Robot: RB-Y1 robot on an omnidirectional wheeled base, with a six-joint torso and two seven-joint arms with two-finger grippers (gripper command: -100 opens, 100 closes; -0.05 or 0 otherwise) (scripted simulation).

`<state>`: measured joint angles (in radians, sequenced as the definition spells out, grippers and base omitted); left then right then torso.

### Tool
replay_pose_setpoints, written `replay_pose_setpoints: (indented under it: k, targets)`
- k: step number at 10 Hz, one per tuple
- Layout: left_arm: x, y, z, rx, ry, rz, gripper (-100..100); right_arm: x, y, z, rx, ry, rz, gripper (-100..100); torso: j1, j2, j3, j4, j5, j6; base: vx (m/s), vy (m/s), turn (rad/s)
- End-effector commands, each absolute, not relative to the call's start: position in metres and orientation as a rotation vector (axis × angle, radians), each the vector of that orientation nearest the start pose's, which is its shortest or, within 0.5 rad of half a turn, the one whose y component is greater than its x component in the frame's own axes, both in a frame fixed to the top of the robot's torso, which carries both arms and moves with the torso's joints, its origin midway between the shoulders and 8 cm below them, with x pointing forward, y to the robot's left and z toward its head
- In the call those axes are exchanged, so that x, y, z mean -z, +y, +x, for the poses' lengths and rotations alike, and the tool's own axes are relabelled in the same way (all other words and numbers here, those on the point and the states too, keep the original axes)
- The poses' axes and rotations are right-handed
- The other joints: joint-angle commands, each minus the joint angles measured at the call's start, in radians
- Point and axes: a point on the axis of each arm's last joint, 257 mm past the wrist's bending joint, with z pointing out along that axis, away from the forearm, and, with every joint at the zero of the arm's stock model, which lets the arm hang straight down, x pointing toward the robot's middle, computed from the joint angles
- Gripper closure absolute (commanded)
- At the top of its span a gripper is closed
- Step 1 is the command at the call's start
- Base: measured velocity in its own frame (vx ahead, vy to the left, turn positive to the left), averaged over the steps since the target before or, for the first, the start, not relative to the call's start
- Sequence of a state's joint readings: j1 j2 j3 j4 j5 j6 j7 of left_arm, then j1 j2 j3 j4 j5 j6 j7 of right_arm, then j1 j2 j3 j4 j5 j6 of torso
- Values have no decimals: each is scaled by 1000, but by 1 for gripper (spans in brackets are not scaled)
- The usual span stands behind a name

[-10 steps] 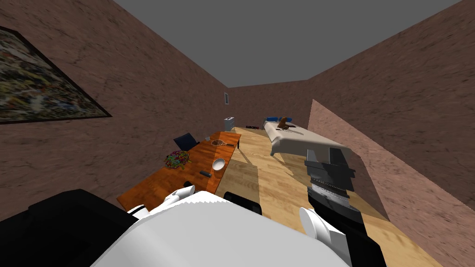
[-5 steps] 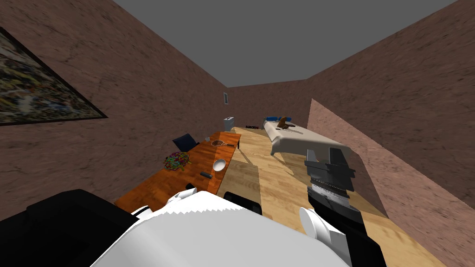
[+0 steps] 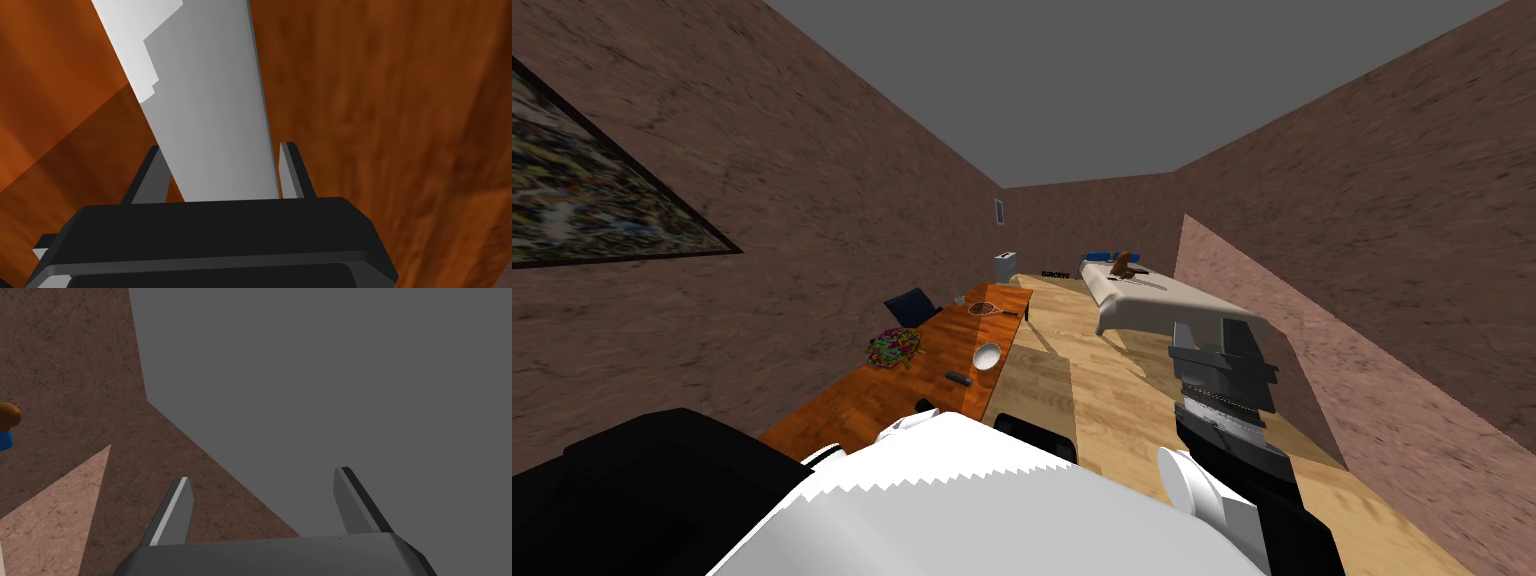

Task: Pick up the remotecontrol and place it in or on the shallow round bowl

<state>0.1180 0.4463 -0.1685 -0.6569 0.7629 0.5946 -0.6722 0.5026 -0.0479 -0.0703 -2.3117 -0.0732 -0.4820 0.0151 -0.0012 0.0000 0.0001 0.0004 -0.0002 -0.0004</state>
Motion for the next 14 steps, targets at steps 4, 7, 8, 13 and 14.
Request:
replay_pose_setpoints:
  k: [4,7,8,13,14]
  targets:
    - [652,420,102,-18,2419,-1976,0,-37,-304,335,-1269,598,642,0,0,0,0,0,0,0,0,0,0]
    - [638,443,109,-18,2428,-1962,100,-37,-304,335,-1269,598,642,0,-5,0,0,0,-1,-1,2,-73,34]
    - [632,451,110,-17,2432,-1957,100,-37,-304,335,-1270,598,642,0,-6,0,0,0,-2,-1,-11,-98,34]
    - [611,499,133,-58,2351,-1940,100,-37,-304,335,-1269,598,642,0,-2,2,1,1,-3,-1,-25,-29,30]
    - [598,523,144,-74,2312,-1933,100,-37,-304,335,-1270,598,642,0,-3,3,2,1,-2,-1,-54,-42,29]
